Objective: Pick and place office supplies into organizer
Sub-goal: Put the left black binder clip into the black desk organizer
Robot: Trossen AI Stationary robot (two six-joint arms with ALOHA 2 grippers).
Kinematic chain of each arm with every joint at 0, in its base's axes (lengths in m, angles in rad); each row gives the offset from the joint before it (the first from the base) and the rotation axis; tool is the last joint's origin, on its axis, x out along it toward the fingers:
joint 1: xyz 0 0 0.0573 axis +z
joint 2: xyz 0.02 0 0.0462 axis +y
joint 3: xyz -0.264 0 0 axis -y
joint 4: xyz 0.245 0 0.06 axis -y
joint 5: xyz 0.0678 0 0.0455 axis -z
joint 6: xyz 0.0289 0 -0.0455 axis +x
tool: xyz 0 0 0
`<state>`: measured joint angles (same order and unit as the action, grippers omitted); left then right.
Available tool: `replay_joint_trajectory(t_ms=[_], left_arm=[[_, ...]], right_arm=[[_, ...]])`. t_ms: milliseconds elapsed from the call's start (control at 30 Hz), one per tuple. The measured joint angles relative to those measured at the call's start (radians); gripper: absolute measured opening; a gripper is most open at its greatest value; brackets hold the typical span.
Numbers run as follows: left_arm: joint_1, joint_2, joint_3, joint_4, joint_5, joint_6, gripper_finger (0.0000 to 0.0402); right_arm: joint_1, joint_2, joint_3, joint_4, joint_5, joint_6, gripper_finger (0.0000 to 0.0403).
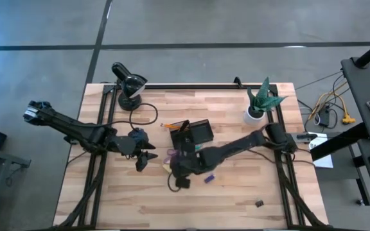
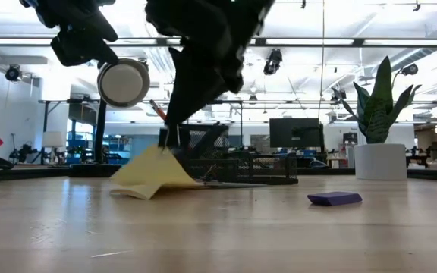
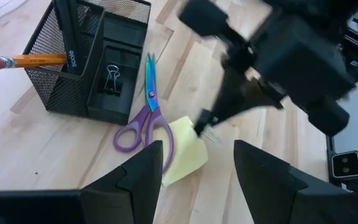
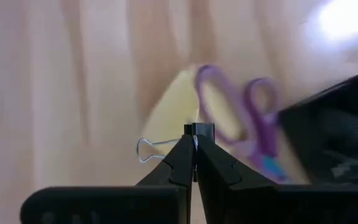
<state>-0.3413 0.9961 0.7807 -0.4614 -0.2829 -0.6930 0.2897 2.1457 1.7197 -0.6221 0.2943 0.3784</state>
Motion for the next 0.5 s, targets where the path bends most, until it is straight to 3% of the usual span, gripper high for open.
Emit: replay_joint_trajectory(t_ms=[133,267,433,500], left_arm=[[0.000,-0.010,0.002,0.001,0.001,-0.001,0.0180],[0.000,-0.017,0.002,-0.001,0.004,-0.006,0.0180],[0.000,-0.017,0.002,0.000,0.020,-0.007,0.0180],[0.000,-0.017,0.002,0.000,0.021,-0.007,0.0180]], right_arm=[[-0.036,-0.026,0.038,-0.095,0.069,-0.028,0.0008],[-0.074,-0.032,0.091,-0.278,0.224,0.017,0.0008],[-0.118,-0.034,0.126,-0.325,0.221,0.035,0.0008],[-0.120,-0.034,0.139,-0.302,0.152,0.023,0.0008]])
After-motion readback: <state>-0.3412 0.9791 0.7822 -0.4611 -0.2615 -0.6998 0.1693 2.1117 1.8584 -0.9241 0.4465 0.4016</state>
